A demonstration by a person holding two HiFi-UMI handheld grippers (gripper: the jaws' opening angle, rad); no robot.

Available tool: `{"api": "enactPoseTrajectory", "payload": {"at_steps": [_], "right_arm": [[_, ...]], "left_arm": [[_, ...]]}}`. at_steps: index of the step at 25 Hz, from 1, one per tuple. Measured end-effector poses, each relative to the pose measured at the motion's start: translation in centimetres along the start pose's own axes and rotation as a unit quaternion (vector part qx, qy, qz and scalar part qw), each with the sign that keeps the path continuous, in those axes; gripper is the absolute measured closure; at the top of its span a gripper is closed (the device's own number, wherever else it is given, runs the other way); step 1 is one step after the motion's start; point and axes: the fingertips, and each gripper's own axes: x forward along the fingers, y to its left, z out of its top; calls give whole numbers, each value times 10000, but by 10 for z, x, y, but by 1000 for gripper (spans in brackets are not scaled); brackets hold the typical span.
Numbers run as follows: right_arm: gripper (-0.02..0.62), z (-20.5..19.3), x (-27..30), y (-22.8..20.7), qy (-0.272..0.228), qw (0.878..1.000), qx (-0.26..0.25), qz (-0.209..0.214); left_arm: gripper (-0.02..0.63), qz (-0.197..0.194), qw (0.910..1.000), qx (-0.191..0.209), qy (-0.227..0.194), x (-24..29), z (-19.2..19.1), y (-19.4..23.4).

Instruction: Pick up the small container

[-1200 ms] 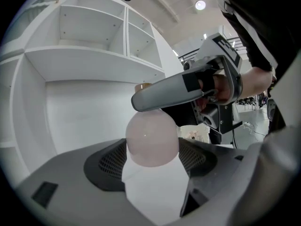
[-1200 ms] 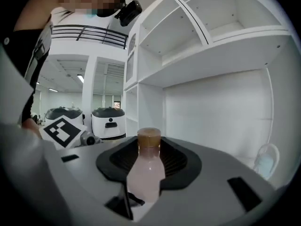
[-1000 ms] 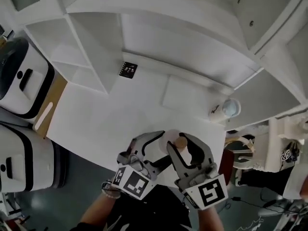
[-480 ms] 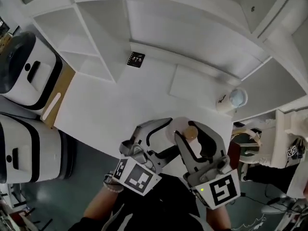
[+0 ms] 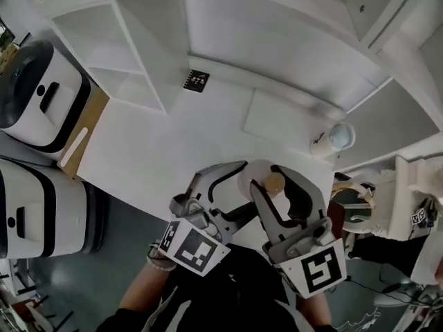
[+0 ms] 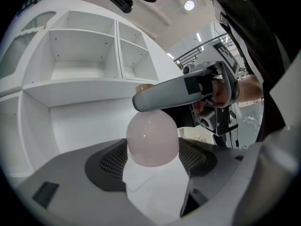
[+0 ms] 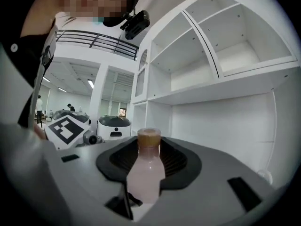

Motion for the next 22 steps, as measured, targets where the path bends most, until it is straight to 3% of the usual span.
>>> {"api": "enactPoseTrajectory", "payload": {"at_steps": [22], "right_arm": [[448, -1, -6, 1, -40, 10000, -38, 2]], "left_arm": [[267, -84, 10000, -6, 34, 0, 0, -7]]}}
